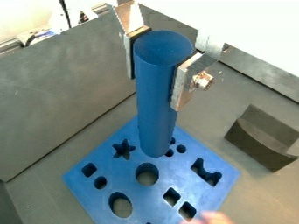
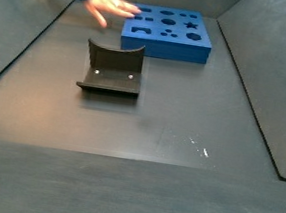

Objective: Insert the round object.

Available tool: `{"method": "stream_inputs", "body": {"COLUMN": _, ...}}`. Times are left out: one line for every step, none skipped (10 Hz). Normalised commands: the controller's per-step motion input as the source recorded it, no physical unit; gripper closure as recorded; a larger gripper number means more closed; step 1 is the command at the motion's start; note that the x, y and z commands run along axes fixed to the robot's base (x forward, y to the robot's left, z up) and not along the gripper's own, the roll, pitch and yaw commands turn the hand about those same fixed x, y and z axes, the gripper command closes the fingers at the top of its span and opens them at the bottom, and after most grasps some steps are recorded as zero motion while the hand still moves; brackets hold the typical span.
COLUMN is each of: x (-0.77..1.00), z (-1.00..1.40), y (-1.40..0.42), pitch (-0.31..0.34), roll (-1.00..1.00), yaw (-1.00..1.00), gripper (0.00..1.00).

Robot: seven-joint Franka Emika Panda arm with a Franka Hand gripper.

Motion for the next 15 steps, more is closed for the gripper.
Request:
{"method": "stream_inputs", "body": {"x": 0.0, "z": -0.14, "y": 0.02, "pitch": 0.0, "roll": 0.0, "yaw": 0.0, "gripper": 1.0}}
{"method": "stream_inputs", "body": {"x": 0.0, "z": -0.07, "y": 0.0, "pitch": 0.0, "roll": 0.0, "yaw": 0.0, "gripper": 1.0}}
{"method": "stream_inputs", "body": {"x": -0.01, "z": -0.31, "y": 0.01, "pitch": 0.0, "roll": 0.0, "yaw": 0.0, "gripper": 1.0}}
{"method": "stream_inputs", "body": {"x": -0.21, "z": -1.0, "y": 0.06, "pitch": -0.06, "roll": 0.0, "yaw": -0.02, "gripper": 1.0}}
{"method": "stream_inputs", "body": {"x": -0.3, "z": -1.0, "y": 0.08, "pitch": -0.036, "roll": 0.0, "yaw": -0.05, "gripper": 1.0}}
{"method": "stream_inputs", "body": {"x": -0.31, "z": -1.0, "y": 0.0, "pitch": -0.043, "roll": -0.04, "yaw": -0.1, "gripper": 1.0}}
{"method": "stream_inputs", "body": {"x": -0.2, "z": -1.0, "y": -0.36, "pitch": -0.046, "roll": -0.04, "yaw": -0.15, "gripper": 1.0}}
{"method": "stream_inputs", "body": {"x": 0.0, "z": -0.91, "y": -0.68, "pitch": -0.063, "roll": -0.05, "yaw": -0.13, "gripper": 1.0}}
{"method": "stream_inputs", "body": {"x": 0.15, "z": -0.85, "y": -0.36, "pitch": -0.103, "roll": -0.06, "yaw": -0.26, "gripper": 1.0}}
{"method": "stream_inputs", "body": {"x": 0.17, "z": -0.58, "y": -0.03, "pitch": 0.0, "roll": 0.0, "yaw": -0.27, "gripper": 1.0}}
{"method": "stream_inputs", "body": {"x": 0.0, "z": -0.31, "y": 0.15, "pitch": 0.036, "roll": 0.0, "yaw": -0.07, "gripper": 1.0}}
{"method": "stream_inputs", "body": {"x": 0.0, "z": -0.25, "y": 0.35, "pitch": 0.059, "roll": 0.0, "yaw": -0.04, "gripper": 1.0}}
{"method": "stream_inputs", "body": {"x": 0.0, "z": -0.27, "y": 0.3, "pitch": 0.023, "roll": 0.0, "yaw": -0.04, "gripper": 1.0}}
{"method": "stream_inputs", "body": {"x": 0.07, "z": -0.35, "y": 0.16, "pitch": 0.014, "roll": 0.0, "yaw": -0.06, "gripper": 1.0}}
{"method": "stream_inputs", "body": {"x": 0.16, "z": -0.57, "y": 0.0, "pitch": 0.0, "roll": 0.0, "yaw": -0.13, "gripper": 1.0}}
